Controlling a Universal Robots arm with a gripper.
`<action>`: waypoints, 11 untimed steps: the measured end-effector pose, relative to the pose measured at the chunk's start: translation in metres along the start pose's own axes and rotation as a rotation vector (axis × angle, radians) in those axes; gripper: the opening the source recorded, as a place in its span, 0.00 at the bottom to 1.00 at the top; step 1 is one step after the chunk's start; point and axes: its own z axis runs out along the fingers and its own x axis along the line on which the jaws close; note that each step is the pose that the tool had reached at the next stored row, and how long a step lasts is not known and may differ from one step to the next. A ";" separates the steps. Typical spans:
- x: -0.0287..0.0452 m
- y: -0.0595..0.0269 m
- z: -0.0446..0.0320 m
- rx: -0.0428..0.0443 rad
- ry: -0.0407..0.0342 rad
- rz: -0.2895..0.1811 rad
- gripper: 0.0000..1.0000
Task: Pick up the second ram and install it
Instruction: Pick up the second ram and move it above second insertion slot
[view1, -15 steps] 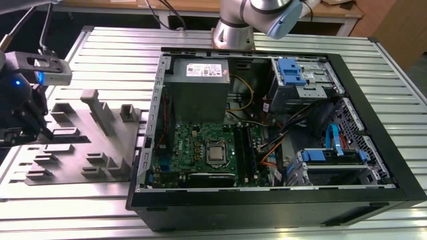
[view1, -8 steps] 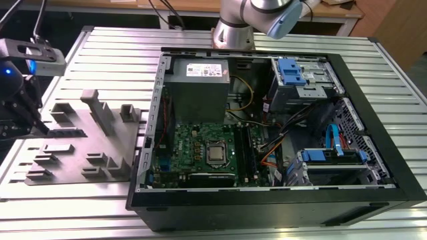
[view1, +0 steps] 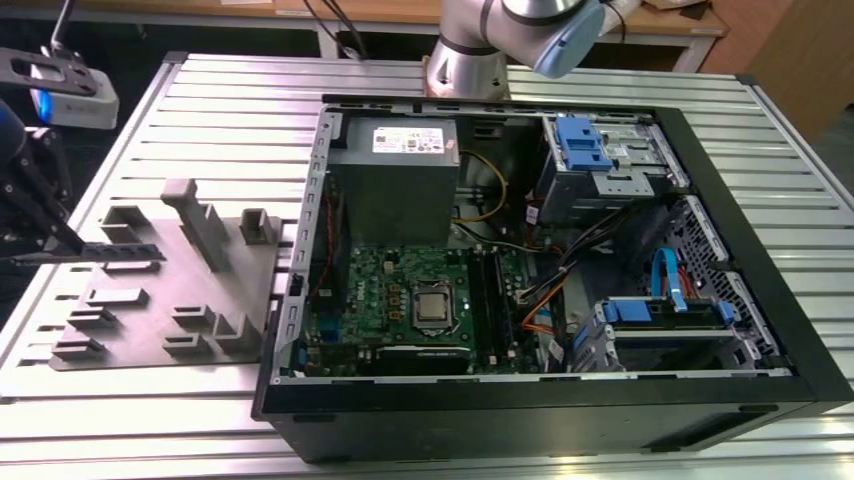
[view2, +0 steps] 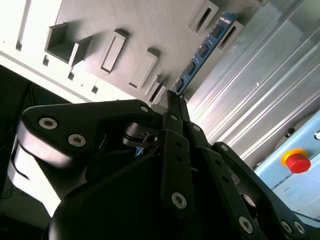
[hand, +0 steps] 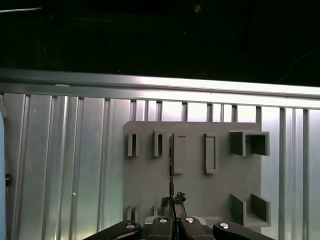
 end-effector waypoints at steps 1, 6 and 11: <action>-0.0002 0.0002 -0.0030 0.0001 -0.0007 0.000 0.08; -0.0011 0.0008 -0.0171 0.0006 -0.0041 0.000 0.08; -0.0019 0.0015 -0.0307 0.0014 -0.0087 0.000 0.08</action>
